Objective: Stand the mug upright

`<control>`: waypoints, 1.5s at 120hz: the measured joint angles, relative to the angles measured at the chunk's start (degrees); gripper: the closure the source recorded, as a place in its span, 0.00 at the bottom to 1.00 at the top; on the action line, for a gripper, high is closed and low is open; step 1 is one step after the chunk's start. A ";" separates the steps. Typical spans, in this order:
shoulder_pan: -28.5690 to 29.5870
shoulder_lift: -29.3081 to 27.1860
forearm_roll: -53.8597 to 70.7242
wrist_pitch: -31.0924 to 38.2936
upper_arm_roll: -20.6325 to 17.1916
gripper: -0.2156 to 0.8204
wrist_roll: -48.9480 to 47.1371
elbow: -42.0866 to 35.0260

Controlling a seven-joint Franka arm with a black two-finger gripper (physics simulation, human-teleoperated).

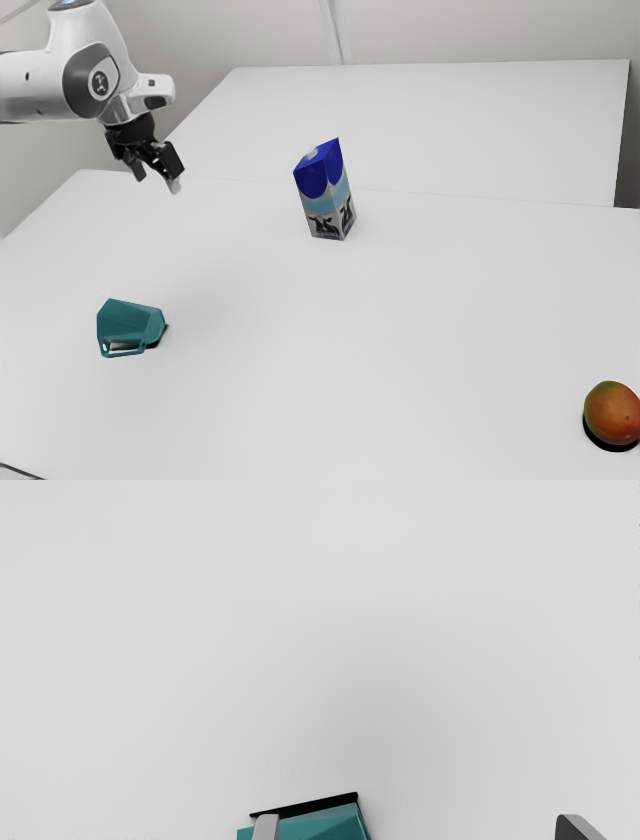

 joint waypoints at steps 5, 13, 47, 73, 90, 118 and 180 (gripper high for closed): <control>-0.39 -0.08 -0.33 0.00 0.44 0.21 -0.23 -0.39; -0.02 -0.64 -0.58 0.02 0.45 0.21 -0.47 -1.80; 6.99 0.19 -7.97 0.39 -0.11 0.21 2.73 -6.65; 14.97 5.45 -11.99 -4.43 -0.09 0.21 8.00 -6.38; 17.64 9.76 -13.40 -7.50 -0.12 0.21 11.72 -4.92; 21.76 15.77 -15.82 -12.13 -0.20 0.21 17.13 -0.04; 28.41 17.43 -26.93 -16.15 2.04 0.21 23.93 -4.16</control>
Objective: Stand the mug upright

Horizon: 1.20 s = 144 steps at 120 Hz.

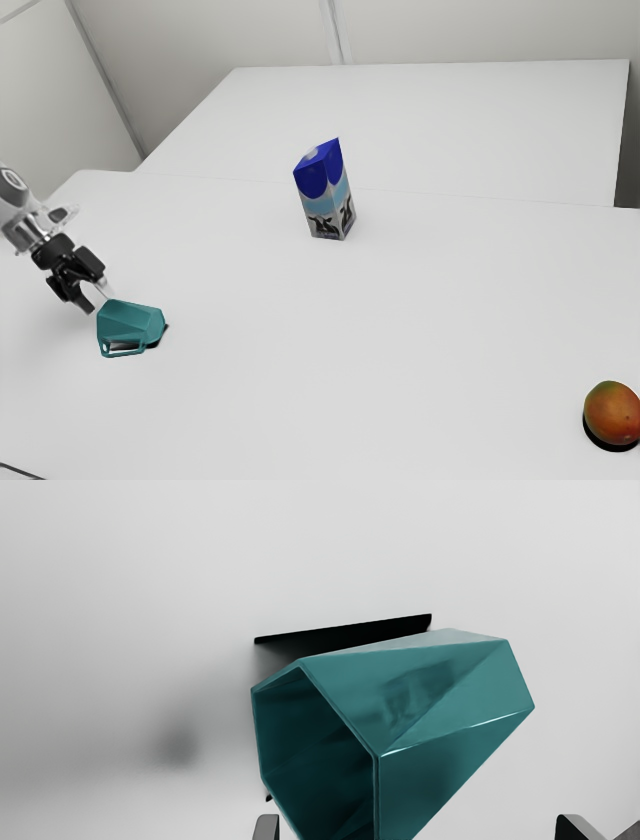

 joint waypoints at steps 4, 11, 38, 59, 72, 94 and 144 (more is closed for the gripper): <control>0.04 0.15 -0.71 -0.14 0.21 0.21 0.19 -0.26; 0.05 0.51 -1.64 -0.33 0.72 0.21 0.42 -0.54; -0.02 1.65 -5.26 -0.57 1.93 0.21 0.55 -1.81; -0.04 1.89 -6.97 -0.43 2.02 0.27 0.38 -2.61; 0.01 1.90 -8.26 -0.38 2.09 0.41 0.25 -3.13; 0.13 1.89 -10.08 -0.30 2.15 0.73 -0.03 -3.51; -0.94 0.74 -14.35 -2.33 2.44 0.94 -0.22 -3.56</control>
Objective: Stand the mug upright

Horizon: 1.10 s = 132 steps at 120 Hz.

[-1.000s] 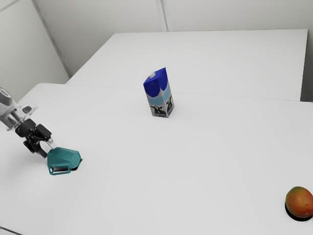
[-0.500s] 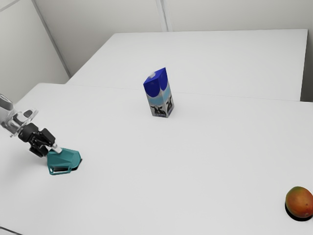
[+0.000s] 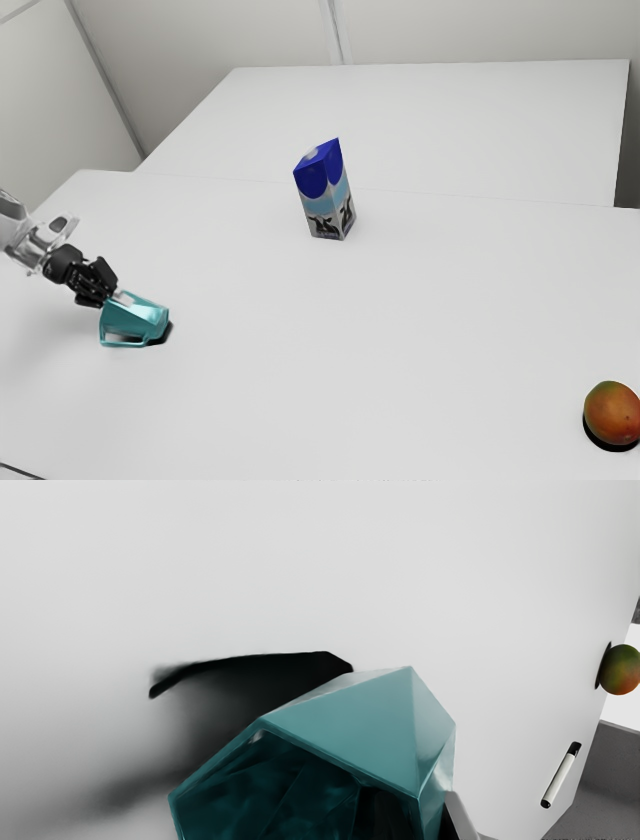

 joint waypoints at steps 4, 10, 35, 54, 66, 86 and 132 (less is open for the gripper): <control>-0.20 -0.13 -0.19 -0.18 0.01 0.95 0.00 0.00; -0.61 -0.42 -0.41 -0.44 0.03 0.95 -0.03 0.00; -1.99 -1.21 -0.73 -1.16 0.03 0.96 -0.31 0.01; -2.50 -3.20 -0.03 -1.33 -0.39 0.96 -0.89 0.20; -3.85 -3.82 0.99 -0.62 -0.60 0.96 -1.32 0.90; -5.15 -5.44 4.59 2.40 -0.66 0.96 -1.78 1.51; -19.15 -15.81 17.45 20.79 1.46 0.96 -2.80 -8.90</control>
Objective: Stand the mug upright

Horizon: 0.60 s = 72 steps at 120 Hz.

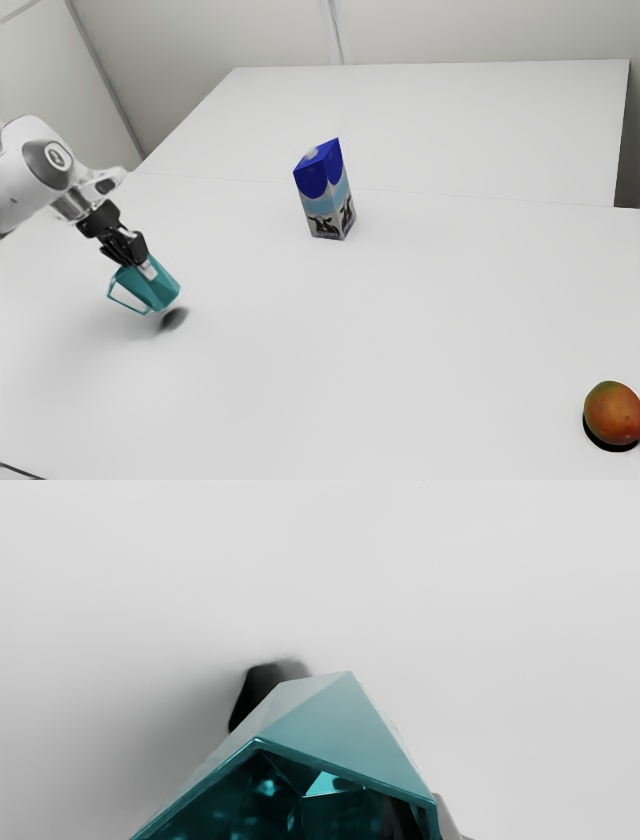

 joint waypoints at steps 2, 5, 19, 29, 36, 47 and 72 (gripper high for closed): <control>-0.96 -0.32 0.74 1.05 0.17 0.96 -0.06 -0.45; -2.24 -0.70 1.78 2.53 0.39 0.96 -0.15 -0.96; -7.46 -1.84 6.44 9.42 2.48 0.96 -0.66 -3.91; -9.78 -2.68 10.64 13.31 2.90 0.96 -1.33 -4.91; -11.19 -3.33 13.41 15.23 2.97 0.96 -2.04 -5.41; -13.20 -4.79 16.80 17.33 3.04 0.96 -3.40 -7.02; -17.26 -6.29 22.85 19.00 3.20 0.96 -6.79 -9.46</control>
